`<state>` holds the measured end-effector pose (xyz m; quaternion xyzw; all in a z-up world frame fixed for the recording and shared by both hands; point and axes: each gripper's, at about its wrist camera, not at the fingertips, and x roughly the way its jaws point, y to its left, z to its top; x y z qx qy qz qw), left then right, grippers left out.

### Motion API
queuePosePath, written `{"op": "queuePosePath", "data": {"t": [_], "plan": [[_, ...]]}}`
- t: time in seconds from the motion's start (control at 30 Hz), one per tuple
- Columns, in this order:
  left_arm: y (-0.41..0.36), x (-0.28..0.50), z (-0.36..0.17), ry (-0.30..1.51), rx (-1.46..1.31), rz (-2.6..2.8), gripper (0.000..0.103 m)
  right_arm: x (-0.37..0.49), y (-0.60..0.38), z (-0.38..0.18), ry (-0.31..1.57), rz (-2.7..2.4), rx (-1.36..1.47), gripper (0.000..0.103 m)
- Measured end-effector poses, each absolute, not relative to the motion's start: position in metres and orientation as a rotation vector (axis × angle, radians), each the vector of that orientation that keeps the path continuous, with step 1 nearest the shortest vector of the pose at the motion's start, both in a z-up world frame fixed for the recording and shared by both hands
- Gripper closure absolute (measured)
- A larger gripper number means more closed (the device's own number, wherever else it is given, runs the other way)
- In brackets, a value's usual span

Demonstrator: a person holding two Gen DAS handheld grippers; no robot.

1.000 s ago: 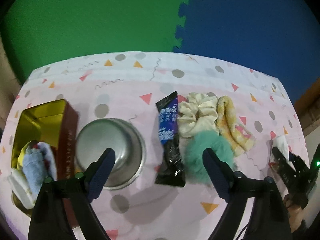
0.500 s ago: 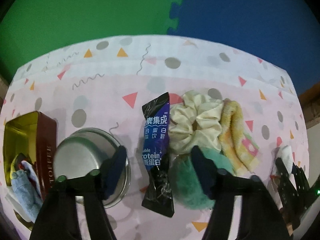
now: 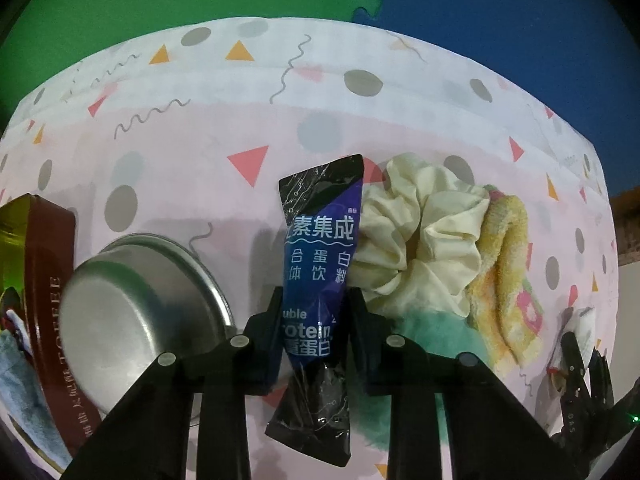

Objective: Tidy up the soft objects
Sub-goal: 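Grasp the blue protein drink pouch with the left tool, then carry the blue pouch into the gold tin and open the left tool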

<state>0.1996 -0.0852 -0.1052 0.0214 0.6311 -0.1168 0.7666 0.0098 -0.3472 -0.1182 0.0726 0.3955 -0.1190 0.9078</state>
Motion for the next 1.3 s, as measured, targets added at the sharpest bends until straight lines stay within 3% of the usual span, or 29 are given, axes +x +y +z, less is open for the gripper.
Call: {"op": "queuePosePath", "data": {"t": [0.7,1.03,1.3], "plan": [[-0.045,0.168,-0.031,1.263,0.039,-0.276,0.078,0.010,-0.348,-0.119,0.817,-0.244,0.158,0.057],[0.050,0.166,0.002,1.167,0.086,-0.097,0.078,0.010,-0.347,-0.119,0.819,-0.249,0.150,0.057],[0.132,0.171,-0.020,1.177,0.065,0.058,0.077,0.012,-0.344,-0.120,0.825,-0.260,0.126,0.057]]}}
